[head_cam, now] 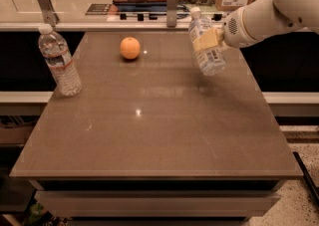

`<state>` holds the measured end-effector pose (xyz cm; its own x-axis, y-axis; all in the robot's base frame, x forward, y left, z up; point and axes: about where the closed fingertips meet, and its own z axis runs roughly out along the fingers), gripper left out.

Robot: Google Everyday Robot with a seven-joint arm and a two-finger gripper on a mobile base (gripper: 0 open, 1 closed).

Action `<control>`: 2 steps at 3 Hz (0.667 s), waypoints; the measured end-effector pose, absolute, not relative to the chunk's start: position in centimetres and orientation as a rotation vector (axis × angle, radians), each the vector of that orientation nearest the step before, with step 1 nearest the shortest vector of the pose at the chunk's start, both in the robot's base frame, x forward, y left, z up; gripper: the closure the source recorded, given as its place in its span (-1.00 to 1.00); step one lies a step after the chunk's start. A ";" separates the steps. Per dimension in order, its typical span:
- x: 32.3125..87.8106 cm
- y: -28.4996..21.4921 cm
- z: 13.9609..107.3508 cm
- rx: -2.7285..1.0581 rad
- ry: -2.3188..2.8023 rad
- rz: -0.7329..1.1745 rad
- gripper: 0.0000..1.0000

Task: Place blue plastic bottle upright

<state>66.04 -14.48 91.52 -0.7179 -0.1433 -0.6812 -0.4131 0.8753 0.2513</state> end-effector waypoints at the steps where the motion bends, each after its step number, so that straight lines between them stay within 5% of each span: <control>1: 66.1 -14.3 91.4 -0.403 2.356 0.514 -0.30; 2: 66.1 -14.1 91.3 -0.407 2.358 0.517 -0.76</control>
Offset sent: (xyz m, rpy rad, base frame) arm 0.0001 0.0018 -0.0012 0.0002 0.0019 0.0031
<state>66.08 -14.08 91.27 -0.7198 -0.1479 -0.6782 -0.4180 0.8724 0.2534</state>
